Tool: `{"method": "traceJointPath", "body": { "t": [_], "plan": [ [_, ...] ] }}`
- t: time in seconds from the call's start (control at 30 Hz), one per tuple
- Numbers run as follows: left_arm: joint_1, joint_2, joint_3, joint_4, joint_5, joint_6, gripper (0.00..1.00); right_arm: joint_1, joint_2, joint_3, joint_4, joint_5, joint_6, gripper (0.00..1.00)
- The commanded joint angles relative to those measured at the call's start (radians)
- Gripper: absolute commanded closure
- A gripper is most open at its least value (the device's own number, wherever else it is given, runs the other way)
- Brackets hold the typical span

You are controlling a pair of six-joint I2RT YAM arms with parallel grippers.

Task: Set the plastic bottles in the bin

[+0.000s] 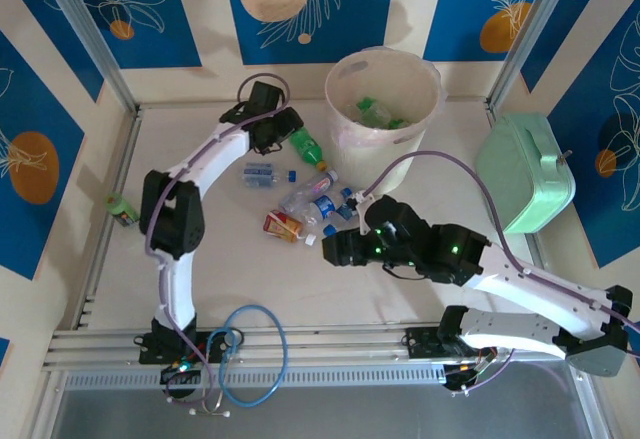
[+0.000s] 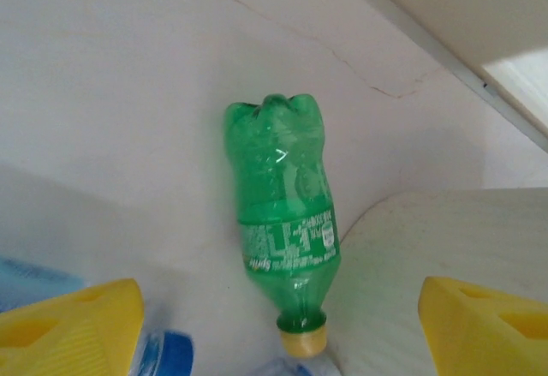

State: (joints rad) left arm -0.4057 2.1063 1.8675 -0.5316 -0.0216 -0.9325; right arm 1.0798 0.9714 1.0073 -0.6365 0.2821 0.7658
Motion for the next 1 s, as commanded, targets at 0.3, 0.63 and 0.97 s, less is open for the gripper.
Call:
{"method": "traceJointPath", "body": {
  "t": [0.3,0.63,0.97],
  "plan": [
    [0.008,0.361,0.453,-0.216,0.041,-0.015,0.13,-0.002,0.027,-0.016,0.006,0.014,0.034,0.39],
    [-0.01,0.485,0.568,-0.272,0.0,-0.016,0.11,-0.033,0.056,0.027,0.009,-0.032,0.012,0.39],
    [-0.018,0.589,0.69,-0.402,-0.044,0.018,0.29,-0.05,0.057,0.013,0.044,-0.04,0.015,0.39]
  ]
}}
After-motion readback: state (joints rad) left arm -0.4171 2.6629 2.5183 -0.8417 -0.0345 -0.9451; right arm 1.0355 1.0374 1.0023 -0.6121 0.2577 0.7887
